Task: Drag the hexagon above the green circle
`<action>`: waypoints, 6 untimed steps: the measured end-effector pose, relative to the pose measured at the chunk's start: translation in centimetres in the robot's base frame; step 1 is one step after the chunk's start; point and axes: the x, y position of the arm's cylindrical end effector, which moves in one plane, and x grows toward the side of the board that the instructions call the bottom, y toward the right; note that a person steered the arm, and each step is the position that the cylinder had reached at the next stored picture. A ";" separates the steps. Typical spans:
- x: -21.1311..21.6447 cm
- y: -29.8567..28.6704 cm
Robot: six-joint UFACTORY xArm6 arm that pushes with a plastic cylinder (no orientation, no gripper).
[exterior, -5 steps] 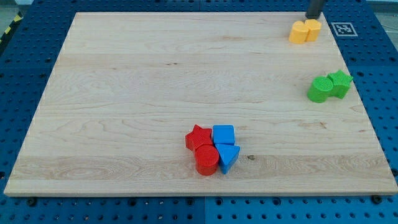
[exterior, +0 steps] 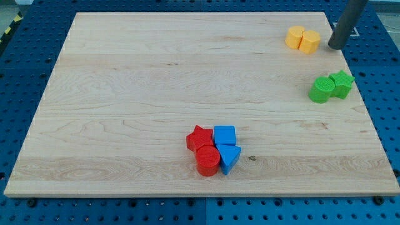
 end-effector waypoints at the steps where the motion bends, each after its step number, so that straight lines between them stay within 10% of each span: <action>1: -0.3 -3.4; 4: -3.9 -9.1; 6: 2.9 -10.2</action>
